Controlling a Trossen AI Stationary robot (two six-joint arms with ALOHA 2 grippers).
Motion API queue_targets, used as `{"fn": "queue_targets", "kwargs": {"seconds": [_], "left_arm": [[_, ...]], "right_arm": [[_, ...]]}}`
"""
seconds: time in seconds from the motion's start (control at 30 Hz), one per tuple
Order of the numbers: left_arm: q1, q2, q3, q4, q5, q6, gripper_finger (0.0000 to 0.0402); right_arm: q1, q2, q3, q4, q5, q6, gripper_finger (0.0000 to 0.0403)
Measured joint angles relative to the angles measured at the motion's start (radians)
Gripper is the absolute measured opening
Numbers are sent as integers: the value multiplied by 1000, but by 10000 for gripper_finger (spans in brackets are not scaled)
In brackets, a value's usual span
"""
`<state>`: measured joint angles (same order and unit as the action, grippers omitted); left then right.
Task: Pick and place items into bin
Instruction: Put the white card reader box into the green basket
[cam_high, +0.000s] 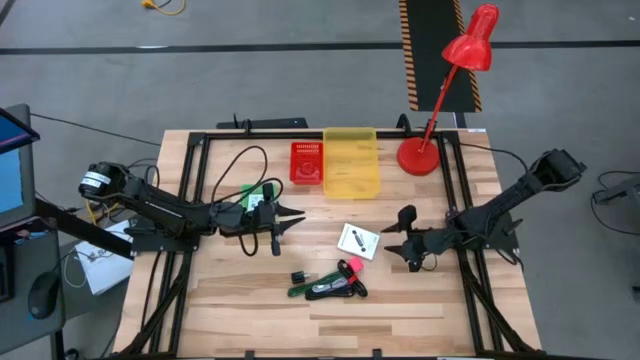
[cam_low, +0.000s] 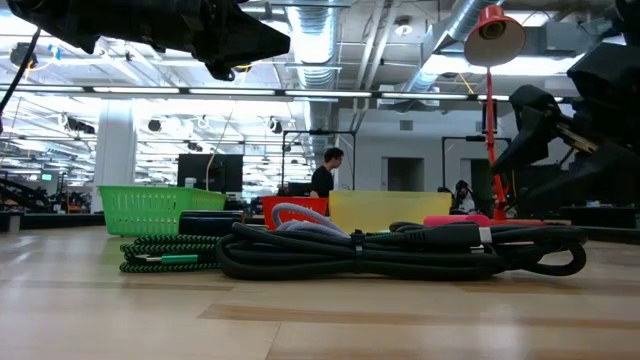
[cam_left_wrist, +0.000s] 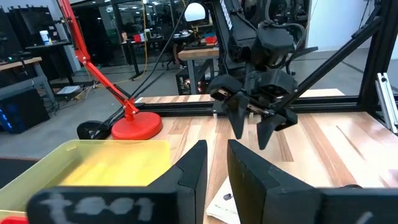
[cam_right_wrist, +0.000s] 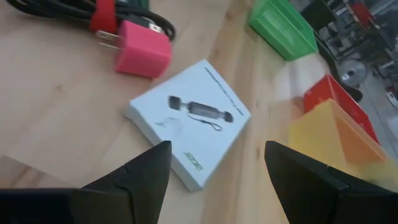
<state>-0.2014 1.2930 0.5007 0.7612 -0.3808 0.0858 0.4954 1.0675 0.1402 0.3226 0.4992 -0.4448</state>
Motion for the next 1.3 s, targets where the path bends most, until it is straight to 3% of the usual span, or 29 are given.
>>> {"fn": "queue_targets", "kwargs": {"seconds": [0.3,0.73,1.3], "left_arm": [[0,0,0,0,0,-4,52],[0,0,0,-3,0,-49,52],[0,0,0,-8,0,-71,52]], "right_arm": [[42,153,4,102,-1,2,255],[42,418,141,103,-7,-15,255],[40,452,187,1,1,17,255]]}}
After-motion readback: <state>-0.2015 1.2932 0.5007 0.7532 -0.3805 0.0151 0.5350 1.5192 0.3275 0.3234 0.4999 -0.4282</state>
